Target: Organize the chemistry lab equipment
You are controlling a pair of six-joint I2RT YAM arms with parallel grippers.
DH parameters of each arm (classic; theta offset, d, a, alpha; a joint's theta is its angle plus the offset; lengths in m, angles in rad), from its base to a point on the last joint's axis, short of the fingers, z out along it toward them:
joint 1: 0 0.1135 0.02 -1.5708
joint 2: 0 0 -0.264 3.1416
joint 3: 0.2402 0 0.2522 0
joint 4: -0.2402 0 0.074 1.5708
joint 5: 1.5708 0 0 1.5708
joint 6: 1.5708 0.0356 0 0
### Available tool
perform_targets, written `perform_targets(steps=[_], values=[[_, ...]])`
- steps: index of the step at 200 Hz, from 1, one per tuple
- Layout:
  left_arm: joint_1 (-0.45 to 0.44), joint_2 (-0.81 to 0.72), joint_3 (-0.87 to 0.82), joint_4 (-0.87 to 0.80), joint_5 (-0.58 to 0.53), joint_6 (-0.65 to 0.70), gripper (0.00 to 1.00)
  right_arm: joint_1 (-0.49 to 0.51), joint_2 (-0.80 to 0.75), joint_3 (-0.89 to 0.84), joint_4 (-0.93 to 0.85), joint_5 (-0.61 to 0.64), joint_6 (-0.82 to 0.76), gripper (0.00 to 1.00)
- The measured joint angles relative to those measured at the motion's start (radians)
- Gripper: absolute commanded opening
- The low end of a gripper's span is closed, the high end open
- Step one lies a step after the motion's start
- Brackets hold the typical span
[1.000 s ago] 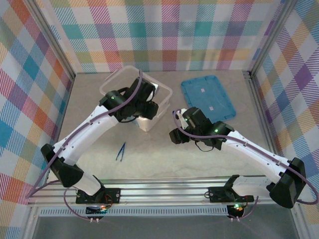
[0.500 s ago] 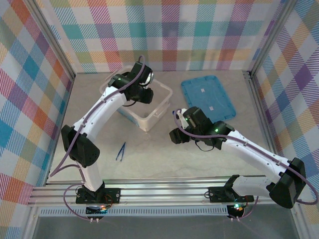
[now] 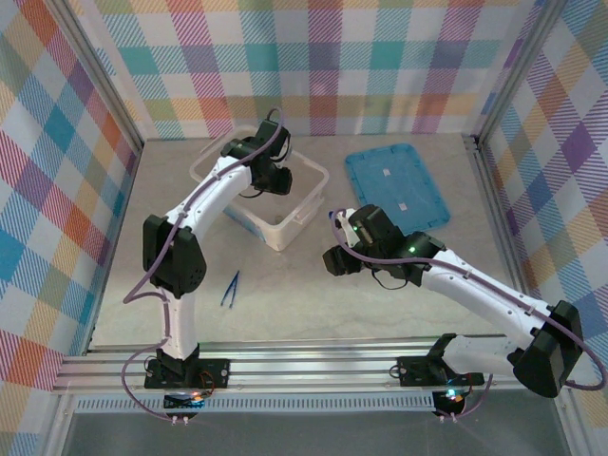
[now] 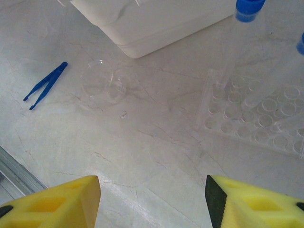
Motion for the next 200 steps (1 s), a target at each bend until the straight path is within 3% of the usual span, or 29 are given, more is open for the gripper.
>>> perform_targets(steps=[200], values=[[0.004, 0.102, -0.018, 0.083, 0.042, -0.006, 0.19, 0.000, 0.000, -0.012, 0.000, 0.000, 0.019, 0.61]])
